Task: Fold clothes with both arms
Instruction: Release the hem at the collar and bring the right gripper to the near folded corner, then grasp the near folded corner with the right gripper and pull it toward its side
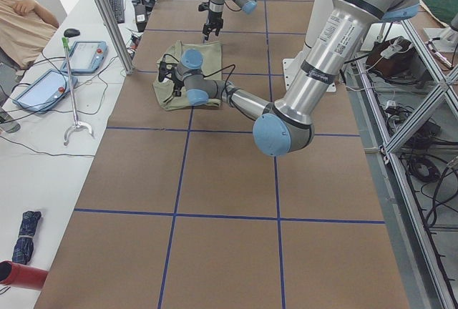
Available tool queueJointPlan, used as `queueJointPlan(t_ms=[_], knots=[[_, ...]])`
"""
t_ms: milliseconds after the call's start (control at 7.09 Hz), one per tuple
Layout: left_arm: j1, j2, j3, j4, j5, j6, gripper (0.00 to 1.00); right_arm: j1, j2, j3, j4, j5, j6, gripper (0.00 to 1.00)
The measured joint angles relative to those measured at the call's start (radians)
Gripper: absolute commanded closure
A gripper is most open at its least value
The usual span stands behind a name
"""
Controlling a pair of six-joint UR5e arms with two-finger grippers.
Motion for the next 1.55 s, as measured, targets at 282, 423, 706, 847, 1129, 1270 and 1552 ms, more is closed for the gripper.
queueJointPlan(t_ms=[282,423,706,847,1129,1270,1552], knots=[[-0.001,0.001,0.000,0.000,0.000,-0.001,0.38,-0.024,-0.032,0.023,0.000,-0.004,0.041,0.09],[-0.002,0.001,0.000,0.000,0.000,0.000,0.38,-0.032,-0.038,0.024,0.000,-0.011,0.048,0.12],[-0.003,0.002,0.000,0.001,0.001,0.000,0.38,-0.045,-0.044,0.020,0.000,-0.021,0.052,0.23],[-0.003,0.002,0.000,0.001,0.001,-0.001,0.38,-0.049,-0.047,0.019,0.000,-0.022,0.053,0.48],[-0.005,0.002,0.000,0.002,0.002,-0.001,0.38,-0.051,-0.058,0.021,0.000,-0.023,0.053,0.81],[-0.008,0.002,0.000,0.002,0.002,0.000,0.38,-0.052,-0.063,0.022,0.000,-0.023,0.053,1.00],[-0.016,0.001,0.000,0.004,0.003,0.000,0.38,-0.052,-0.066,0.024,0.000,-0.019,0.051,1.00]])
